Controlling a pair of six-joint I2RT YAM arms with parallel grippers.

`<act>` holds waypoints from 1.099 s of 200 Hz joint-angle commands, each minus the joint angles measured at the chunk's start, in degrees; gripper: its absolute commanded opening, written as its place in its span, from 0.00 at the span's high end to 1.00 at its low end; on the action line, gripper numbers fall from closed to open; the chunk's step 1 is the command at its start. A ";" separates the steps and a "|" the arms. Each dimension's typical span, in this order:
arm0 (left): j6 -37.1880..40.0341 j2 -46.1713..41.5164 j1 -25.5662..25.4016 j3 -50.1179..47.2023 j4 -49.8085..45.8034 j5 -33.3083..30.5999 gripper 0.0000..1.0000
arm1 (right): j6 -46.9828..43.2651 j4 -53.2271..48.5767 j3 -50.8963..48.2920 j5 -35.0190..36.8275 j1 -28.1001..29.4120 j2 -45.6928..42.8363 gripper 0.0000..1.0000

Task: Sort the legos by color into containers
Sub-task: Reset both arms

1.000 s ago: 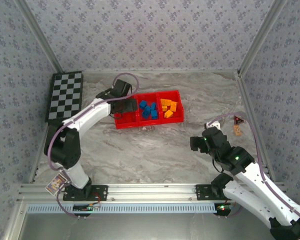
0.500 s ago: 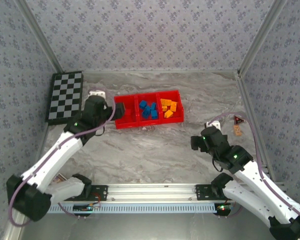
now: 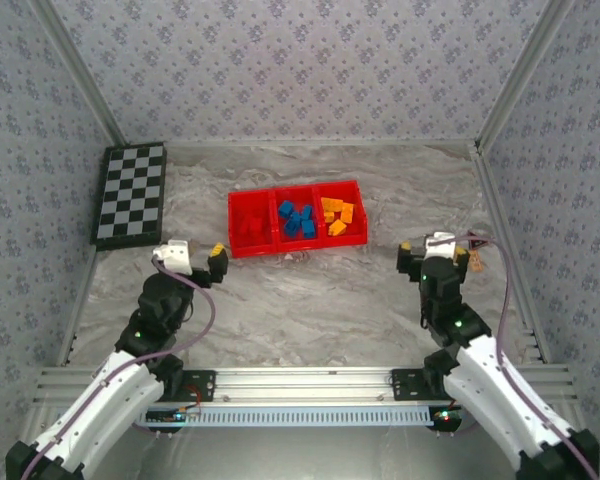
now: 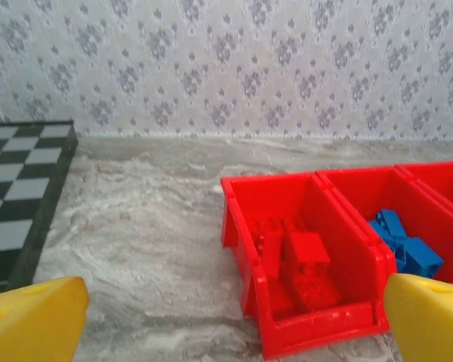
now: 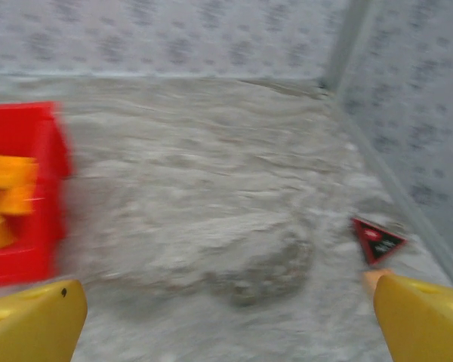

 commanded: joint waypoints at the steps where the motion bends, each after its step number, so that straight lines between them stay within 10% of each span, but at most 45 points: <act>1: 3.03 0.06 0.11 -0.37 5.32 -2.70 0.00 | 2.68 17.40 -2.48 -6.10 -11.97 6.83 0.00; 81: 8.25 13.68 0.41 -1.18 11.72 -13.06 0.00 | -10.13 62.06 -1.03 -18.40 -14.97 55.03 0.00; 172: 6.32 38.28 22.00 -0.32 31.22 1.57 0.00 | -6.26 53.30 1.70 -14.31 -16.50 52.61 0.00; 220: 9.05 60.74 24.26 4.45 45.45 6.99 0.01 | -6.37 53.47 1.66 -14.14 -16.44 52.61 0.00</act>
